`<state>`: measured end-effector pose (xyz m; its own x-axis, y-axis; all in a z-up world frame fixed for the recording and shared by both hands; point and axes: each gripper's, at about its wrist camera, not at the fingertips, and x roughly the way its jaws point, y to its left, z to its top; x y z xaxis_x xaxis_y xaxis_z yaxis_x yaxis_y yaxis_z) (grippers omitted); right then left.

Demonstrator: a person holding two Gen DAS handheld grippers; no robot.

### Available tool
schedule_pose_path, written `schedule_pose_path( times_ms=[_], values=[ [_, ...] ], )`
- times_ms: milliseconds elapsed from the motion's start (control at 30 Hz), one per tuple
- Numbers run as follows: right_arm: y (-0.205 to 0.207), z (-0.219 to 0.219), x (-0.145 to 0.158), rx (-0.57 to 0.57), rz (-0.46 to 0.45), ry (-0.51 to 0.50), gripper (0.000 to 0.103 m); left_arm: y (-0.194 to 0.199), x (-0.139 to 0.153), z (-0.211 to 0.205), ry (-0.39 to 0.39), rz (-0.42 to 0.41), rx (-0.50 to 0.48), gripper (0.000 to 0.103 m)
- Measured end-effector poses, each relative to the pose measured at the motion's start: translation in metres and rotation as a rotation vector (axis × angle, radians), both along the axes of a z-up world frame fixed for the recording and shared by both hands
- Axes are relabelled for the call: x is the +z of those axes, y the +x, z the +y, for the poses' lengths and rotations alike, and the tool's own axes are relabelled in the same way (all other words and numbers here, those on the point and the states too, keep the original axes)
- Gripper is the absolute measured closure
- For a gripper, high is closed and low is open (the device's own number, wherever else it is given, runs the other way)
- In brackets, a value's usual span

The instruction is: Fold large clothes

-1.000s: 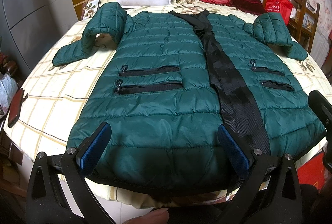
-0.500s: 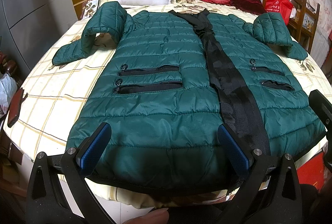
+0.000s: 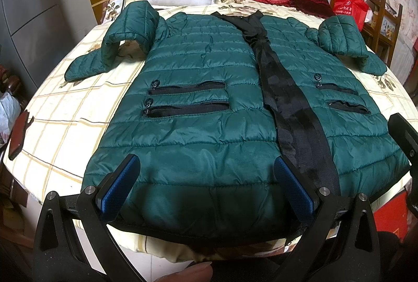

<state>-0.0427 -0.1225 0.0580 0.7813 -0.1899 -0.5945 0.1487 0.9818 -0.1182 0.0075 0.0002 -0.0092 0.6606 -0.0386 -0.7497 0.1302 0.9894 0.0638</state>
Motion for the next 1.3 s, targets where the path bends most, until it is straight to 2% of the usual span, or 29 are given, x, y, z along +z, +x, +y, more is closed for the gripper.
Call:
schedule_pose_path(
  times_ms=[1300],
  values=[
    [0.0003,-0.0021,0.0007,-0.006,0.001,-0.001,0.0,-0.0019,-0.0031,-0.0031,-0.006,0.007,0.0,0.0]
  ],
)
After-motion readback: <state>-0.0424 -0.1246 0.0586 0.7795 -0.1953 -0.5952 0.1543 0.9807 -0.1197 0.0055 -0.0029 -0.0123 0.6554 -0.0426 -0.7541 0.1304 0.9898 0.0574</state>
